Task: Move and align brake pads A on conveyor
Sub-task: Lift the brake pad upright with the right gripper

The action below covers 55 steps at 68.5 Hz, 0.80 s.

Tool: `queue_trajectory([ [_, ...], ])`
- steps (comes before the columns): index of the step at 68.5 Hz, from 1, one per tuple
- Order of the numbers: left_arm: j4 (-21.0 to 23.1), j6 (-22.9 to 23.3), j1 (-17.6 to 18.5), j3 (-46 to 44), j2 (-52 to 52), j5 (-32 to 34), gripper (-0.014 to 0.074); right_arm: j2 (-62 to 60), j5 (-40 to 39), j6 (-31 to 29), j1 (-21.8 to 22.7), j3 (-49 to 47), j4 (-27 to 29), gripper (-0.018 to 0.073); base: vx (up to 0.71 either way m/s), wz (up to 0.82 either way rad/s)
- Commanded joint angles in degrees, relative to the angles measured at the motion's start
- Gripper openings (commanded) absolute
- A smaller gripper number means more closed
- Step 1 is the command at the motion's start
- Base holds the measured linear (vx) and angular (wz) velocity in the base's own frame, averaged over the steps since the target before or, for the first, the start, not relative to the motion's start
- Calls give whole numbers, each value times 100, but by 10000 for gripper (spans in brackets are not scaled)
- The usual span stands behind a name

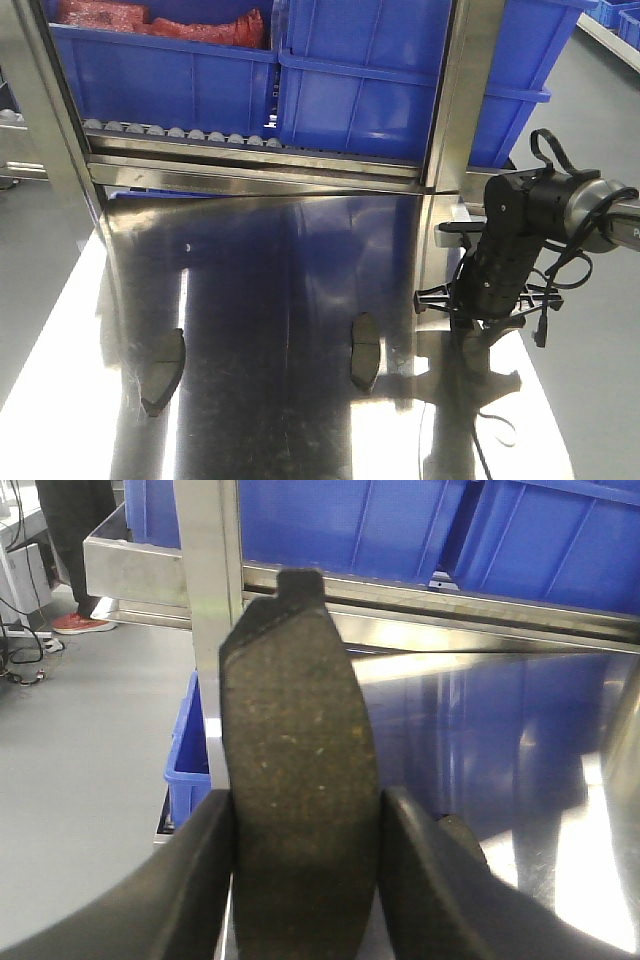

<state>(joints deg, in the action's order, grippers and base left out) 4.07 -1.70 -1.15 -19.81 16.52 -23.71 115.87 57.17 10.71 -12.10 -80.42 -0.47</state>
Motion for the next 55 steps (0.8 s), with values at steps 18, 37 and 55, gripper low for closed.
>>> queue_trajectory([
  [18,58,17,12,-158,29,595,-6,-1165,-198,-210,8,-116,-277,-11,0,0],
  [37,58,17,12,-158,29,595,-6,-2618,-597,-497,8,23,-294,-8,0,0],
  [55,58,17,12,-158,29,595,-6,-4497,-1868,-597,8,1453,-299,-7,0,0],
])
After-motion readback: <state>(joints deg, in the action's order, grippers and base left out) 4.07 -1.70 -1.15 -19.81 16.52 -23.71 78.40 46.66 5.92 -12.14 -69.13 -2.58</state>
